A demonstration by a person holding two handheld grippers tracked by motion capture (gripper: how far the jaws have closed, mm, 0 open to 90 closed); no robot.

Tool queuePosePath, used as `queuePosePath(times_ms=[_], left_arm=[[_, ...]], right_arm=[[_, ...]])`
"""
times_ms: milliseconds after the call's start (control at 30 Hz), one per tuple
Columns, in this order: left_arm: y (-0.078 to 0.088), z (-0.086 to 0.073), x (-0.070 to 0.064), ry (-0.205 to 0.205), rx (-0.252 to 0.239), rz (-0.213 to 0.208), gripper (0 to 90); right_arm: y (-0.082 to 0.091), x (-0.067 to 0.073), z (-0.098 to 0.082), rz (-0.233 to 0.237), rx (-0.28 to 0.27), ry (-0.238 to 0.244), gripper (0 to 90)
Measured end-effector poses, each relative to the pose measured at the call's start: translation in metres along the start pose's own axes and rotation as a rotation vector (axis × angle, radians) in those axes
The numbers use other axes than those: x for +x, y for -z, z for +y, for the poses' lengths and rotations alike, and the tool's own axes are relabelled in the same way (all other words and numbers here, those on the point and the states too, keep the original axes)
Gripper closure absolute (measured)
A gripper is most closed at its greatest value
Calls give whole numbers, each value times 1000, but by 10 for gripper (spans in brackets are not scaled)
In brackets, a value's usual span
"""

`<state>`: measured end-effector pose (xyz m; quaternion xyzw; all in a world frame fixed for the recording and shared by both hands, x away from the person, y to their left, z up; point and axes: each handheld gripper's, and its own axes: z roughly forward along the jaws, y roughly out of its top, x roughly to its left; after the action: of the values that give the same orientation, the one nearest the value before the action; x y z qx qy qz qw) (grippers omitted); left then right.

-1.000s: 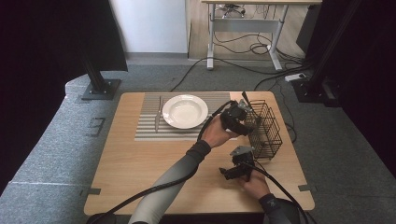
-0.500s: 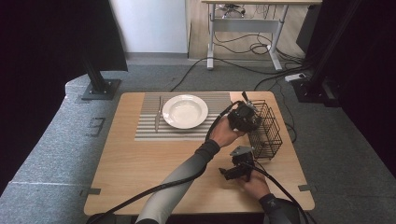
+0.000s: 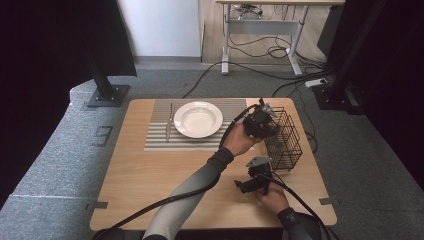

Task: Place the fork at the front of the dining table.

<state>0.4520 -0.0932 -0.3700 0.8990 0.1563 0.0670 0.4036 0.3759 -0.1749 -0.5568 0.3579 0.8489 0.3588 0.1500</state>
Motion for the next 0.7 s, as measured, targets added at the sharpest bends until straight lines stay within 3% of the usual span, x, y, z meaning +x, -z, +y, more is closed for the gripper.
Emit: queuePosePath(times_ms=[233,700], left_arm=[[19,9,-3,-17,-23,-3,866],[74,25,-6,-37,-68,14,866]], right_arm=[[0,0,0,0,2,-2,0],[0,1,0,-1,3,-7,0]])
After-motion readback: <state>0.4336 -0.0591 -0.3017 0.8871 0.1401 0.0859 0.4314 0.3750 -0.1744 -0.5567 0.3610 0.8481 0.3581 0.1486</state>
